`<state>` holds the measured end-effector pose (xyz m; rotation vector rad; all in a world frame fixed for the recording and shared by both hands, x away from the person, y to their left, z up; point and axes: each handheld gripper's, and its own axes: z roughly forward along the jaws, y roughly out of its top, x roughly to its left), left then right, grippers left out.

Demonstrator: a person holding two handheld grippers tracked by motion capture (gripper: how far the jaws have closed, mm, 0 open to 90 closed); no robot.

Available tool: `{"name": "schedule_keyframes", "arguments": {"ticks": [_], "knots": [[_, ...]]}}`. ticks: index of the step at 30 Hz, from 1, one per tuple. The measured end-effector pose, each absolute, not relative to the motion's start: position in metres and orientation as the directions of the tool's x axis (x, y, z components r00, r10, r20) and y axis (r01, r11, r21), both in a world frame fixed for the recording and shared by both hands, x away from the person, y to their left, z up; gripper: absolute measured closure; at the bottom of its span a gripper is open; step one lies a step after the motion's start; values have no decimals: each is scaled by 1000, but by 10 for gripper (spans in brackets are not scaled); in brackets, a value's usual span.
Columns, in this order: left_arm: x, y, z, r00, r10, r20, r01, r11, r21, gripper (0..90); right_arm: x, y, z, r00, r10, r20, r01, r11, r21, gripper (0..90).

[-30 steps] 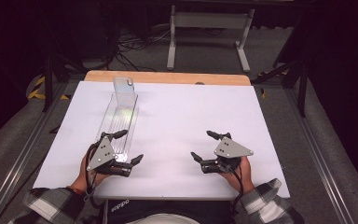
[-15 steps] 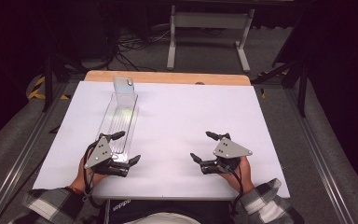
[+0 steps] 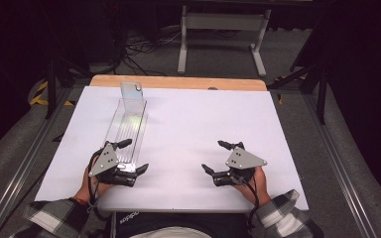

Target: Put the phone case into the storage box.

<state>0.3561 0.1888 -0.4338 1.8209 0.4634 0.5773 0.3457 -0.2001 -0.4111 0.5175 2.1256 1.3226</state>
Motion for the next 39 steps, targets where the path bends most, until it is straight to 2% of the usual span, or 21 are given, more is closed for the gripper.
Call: {"name": "schedule_keyframes", "arguments": {"ticks": [39], "knots": [[354,184,-433,813,557,169,17,-313,950,57,344,-201,-411,-754,596,-276,19,441,897,127]]}}
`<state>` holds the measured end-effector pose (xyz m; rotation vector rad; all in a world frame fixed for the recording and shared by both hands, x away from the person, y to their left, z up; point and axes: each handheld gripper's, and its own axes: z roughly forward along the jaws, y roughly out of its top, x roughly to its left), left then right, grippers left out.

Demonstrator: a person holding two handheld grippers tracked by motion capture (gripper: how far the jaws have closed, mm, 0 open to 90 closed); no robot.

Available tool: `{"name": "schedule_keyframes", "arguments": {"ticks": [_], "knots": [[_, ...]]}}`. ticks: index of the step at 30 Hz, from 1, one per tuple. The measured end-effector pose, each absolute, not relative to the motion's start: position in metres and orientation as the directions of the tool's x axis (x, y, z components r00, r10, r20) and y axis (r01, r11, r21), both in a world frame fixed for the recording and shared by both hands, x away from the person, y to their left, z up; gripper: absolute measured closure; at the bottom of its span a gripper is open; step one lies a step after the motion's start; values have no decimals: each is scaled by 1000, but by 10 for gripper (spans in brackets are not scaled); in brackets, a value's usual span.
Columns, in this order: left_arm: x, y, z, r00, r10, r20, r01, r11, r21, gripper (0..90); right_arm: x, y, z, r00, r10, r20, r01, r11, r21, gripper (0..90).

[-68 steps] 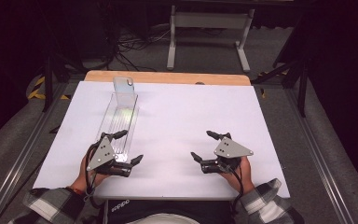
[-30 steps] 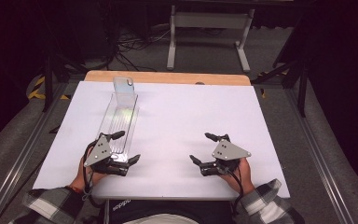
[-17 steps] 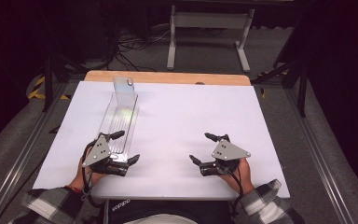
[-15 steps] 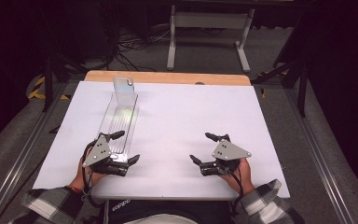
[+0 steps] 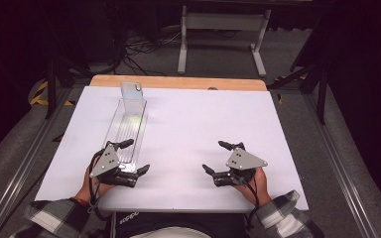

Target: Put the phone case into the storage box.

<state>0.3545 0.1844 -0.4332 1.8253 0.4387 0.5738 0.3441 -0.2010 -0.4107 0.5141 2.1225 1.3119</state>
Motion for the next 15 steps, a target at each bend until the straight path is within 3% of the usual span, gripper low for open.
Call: {"name": "schedule_keyframes", "arguments": {"ticks": [15], "knots": [[355,180,-435,824,544,159,28,-319,948,56,345,-202,-411,-753,600,-271,28,440,897,125]]}}
